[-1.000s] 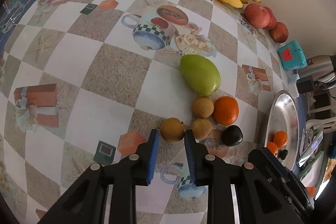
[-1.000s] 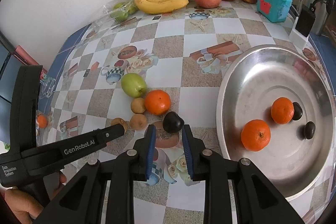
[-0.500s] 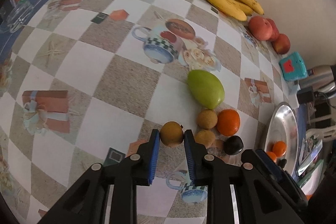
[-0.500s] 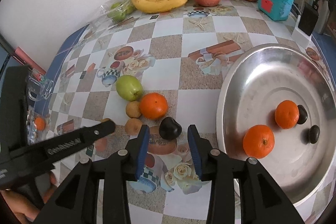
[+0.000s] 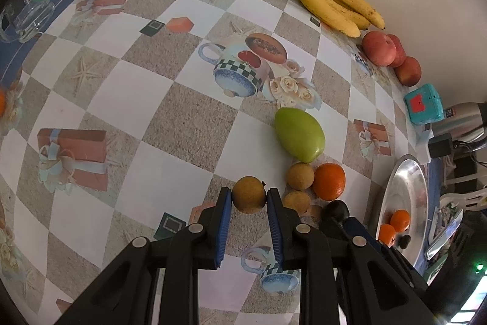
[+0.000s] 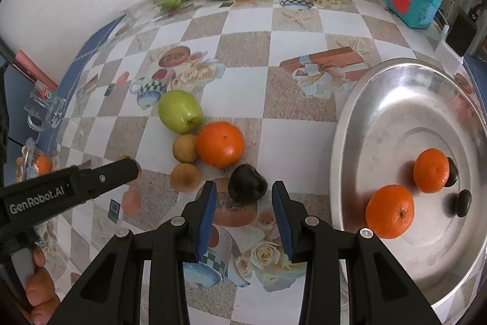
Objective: Organize fruits
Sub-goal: 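Lift the brown fruit with the left tool while the right tool holds the dark fruit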
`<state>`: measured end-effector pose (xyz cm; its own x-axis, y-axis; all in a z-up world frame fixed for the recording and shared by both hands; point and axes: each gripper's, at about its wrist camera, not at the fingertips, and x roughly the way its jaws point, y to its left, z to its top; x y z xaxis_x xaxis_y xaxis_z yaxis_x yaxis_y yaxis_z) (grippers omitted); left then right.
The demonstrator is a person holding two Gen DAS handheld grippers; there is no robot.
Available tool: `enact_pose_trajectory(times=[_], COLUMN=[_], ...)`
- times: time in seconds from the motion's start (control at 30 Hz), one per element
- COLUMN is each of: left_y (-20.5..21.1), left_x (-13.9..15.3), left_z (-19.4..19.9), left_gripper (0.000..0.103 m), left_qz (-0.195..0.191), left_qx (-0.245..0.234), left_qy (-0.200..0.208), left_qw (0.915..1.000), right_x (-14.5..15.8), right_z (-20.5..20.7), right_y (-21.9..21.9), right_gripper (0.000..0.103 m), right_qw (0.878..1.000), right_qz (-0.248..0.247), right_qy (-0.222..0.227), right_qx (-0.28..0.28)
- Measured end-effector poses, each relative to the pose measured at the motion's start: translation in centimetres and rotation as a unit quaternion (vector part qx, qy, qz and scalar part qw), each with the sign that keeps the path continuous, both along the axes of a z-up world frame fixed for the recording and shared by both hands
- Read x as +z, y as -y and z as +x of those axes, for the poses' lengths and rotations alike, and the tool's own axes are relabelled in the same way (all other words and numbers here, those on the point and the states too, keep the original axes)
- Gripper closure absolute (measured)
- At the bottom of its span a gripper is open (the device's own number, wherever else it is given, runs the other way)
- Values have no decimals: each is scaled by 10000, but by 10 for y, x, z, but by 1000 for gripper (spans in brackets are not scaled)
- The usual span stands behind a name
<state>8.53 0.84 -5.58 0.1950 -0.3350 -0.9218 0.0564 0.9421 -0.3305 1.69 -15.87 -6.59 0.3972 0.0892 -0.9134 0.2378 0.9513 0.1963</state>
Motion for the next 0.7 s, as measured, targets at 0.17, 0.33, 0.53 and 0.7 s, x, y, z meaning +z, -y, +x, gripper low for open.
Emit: enact_pose_trajectory(times=[0.17, 0.33, 0.53, 0.7], left_y=[0, -1, -1, -2], left_x=[0, 0, 1, 5], left_z=[0, 0, 0, 1], left_gripper=[77, 77, 77, 77], left_qz=[-7, 3, 4, -34], left_qx=[8, 10, 40, 63], left_qy=[-11, -16, -2, 37], left_qw=[10000, 10000, 10000, 10000], right_x=[-7, -10, -9, -5], right_z=[4, 7, 8, 6], right_y=[-6, -7, -6, -6], right_gripper=[65, 65, 73, 74], right_qw=[9997, 9995, 9996, 9998], right_qz=[-229, -297, -275, -191], right_qy=[-112, -82, -42, 34], right_qx=[57, 65, 63, 50])
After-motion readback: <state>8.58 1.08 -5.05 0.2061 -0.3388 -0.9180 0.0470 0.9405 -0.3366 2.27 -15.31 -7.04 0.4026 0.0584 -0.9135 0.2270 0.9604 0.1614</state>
